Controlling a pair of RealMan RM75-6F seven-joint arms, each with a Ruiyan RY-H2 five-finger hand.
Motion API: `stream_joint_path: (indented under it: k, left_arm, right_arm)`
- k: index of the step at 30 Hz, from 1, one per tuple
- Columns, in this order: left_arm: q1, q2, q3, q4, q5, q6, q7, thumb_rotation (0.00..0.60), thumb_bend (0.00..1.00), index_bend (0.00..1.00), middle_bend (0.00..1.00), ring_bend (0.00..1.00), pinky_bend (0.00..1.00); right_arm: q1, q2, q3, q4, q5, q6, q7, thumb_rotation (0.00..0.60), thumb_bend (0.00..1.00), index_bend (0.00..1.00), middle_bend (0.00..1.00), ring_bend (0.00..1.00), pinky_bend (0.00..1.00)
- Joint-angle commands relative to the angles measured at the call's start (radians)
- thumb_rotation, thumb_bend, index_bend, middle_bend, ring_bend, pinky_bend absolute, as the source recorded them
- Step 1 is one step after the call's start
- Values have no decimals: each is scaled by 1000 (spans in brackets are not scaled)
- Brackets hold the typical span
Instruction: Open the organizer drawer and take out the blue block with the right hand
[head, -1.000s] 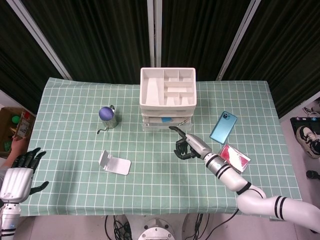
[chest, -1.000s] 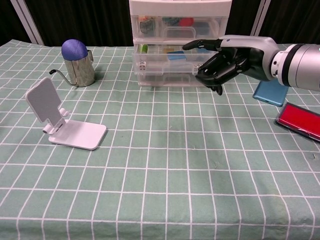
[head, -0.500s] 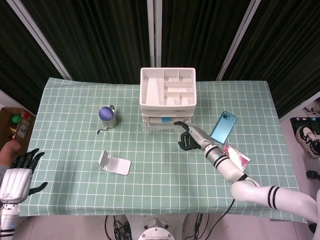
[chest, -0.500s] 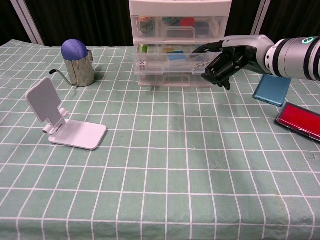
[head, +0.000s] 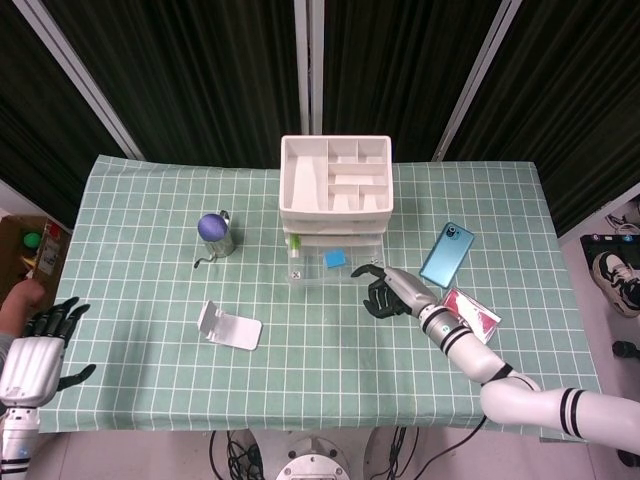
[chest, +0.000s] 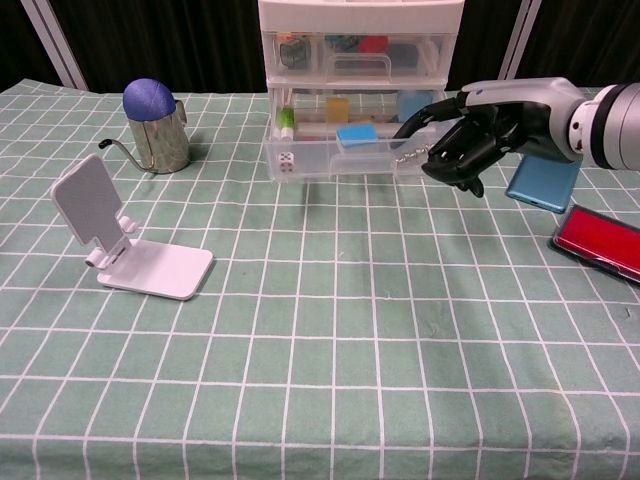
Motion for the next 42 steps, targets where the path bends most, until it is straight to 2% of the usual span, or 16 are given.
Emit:
stream_joint_path:
  k: [1,3,7,9,14,19,24,26,29,35,42]
  left_arm:
    - [0,-1,0,0,0,0,0,600,0,155,109,130,178]
    - [0,-1,0,0,0,1,0,600,0,155,109,130,178]
    - [3,0,-1,-1,2,8,0,600,0,155,109,130,178]
    - [6,3,-1,-3,2,13,0,600,0,155,109,130,178]
    - [12,8,0,-6,5,23,2,600,0,155,109,130,178]
    - [16,1,0,-10,12,33,5,600,0,154,109,130,178]
    - [21,-6,3,-9,9,34,7,600,0,155,109,130,178]
    - [22,-9,3,-6,6,33,6,600,0,155,109,130,178]
    - [23,-12,5,-2,3,29,1,600,0,155,109,130,178]
    - [24,-12,4,4,-2,23,-5,600,0,155,109,130,178]
    - [25,-15,4,10,-6,20,-10,600,0,155,109,130,178]
  right_arm:
    - [-10,9,-5,-12,-17,0,10,600,395,267,673,644,662]
    - [-15,15,-4,-22,-32,5,16,600,395,252,673,644,662]
    - [-25,54,-6,-56,-79,9,13,600,383,66,673,644,663]
    - [-30,97,-8,-91,-114,13,-3,600,347,28,673,649,667]
    - [-10,228,21,-186,-188,39,-87,600,242,29,723,739,766]
    - [98,259,39,-171,-156,43,-304,600,195,105,789,803,838]
    - [257,190,11,-93,16,29,-534,600,137,235,881,895,929]
    - [312,141,-12,-54,90,49,-614,600,89,278,917,930,964]
    - [369,67,-39,0,183,86,-693,600,66,311,947,961,993]
    - [437,-42,-85,95,287,121,-784,600,64,359,959,978,1000]
    - [469,-108,-115,167,344,142,-834,600,65,375,959,978,1000]
